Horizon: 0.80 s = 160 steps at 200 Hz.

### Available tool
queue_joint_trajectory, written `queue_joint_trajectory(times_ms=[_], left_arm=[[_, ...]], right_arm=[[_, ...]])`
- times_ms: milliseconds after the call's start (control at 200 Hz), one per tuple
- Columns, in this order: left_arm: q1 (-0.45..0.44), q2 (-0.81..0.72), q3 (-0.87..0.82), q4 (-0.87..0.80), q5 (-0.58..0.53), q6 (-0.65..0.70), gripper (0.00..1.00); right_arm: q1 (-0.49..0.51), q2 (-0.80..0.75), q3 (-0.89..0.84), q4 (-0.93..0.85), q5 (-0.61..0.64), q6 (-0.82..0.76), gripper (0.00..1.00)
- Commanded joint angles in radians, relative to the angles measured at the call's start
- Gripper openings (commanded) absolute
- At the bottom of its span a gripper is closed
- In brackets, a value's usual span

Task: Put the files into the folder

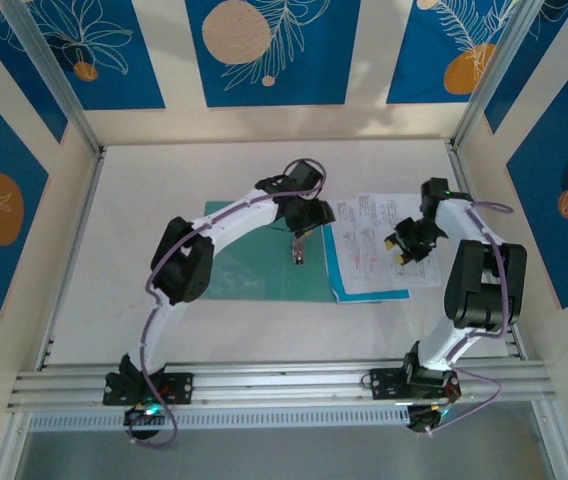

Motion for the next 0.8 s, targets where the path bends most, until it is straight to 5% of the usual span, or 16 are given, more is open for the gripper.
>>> queue_joint_trajectory(times_ms=[0,320,795], left_arm=[[-0.053,0.094,0.128,0.107,0.121,-0.007,0.55],[-0.109,0.227,0.224,0.152,0.173,-0.023,0.51],[-0.137,0.236,0.157,0.101,0.128,0.027,0.5]], right_arm=[[-0.07,0.038,0.03,-0.014,-0.029,-0.053,0.34],[-0.197,0.155,0.101,-0.047,0.023,-0.089,0.34],[-0.161,0.244,0.106,-0.099,0.097,-0.133,0.32]])
